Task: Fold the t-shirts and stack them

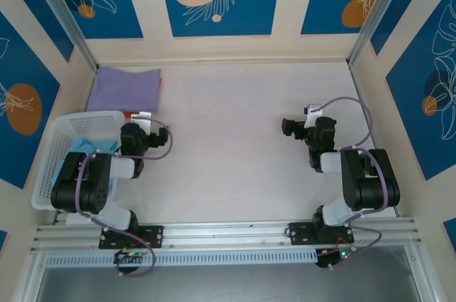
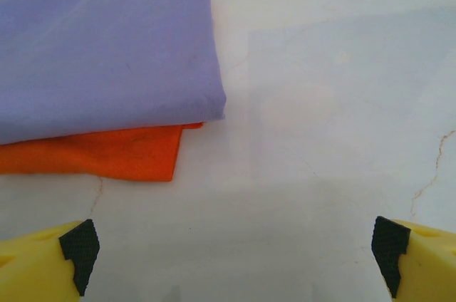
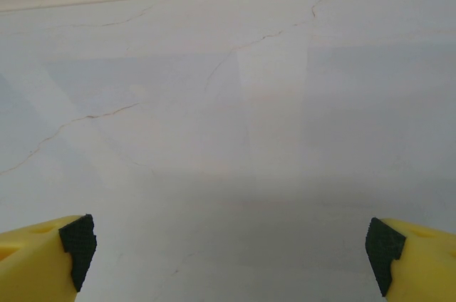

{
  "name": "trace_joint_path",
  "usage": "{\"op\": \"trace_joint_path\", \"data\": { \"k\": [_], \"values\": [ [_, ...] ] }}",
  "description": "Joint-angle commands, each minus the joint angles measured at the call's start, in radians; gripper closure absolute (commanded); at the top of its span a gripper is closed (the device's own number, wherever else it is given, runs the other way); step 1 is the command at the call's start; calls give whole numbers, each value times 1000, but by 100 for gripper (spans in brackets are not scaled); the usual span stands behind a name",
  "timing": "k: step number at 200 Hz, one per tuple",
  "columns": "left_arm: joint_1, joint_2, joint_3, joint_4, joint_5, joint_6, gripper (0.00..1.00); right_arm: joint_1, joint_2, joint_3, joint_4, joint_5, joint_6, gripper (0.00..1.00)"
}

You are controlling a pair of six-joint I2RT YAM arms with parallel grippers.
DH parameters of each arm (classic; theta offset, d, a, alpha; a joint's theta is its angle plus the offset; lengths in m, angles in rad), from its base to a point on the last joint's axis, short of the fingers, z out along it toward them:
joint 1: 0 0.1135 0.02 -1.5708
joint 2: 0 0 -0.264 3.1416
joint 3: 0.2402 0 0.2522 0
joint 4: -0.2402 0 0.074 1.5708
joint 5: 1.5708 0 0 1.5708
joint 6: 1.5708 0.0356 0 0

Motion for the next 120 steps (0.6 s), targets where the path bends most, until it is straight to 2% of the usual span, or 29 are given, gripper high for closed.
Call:
{"op": "trace_joint_path", "data": {
  "k": [1,40,55,77,90,105,120],
  "values": [
    [9,-6,19,5,27,13,0,-2,2,6,17,0,1,1],
    [11,-7,19,7,26,13,0,-1,0,3,18,1,-1,1],
    [2,-21,27,-17,-15,11,0,16,-32,27,-35,64,3,1],
    [-38,-124,205,-397,-160,2,0,53,-153,173,-369,153,-21,1],
    [-41,-145,351,-622,-216,-88,0,85,-217,218,-458,187,-57,1],
    [-41,-145,525,-823,-180,-136,0,109,-311,243,-515,196,-61,1],
    [-41,-174,610,-858,-135,-165,0,118,-400,304,-641,224,63,1]
  ]
}}
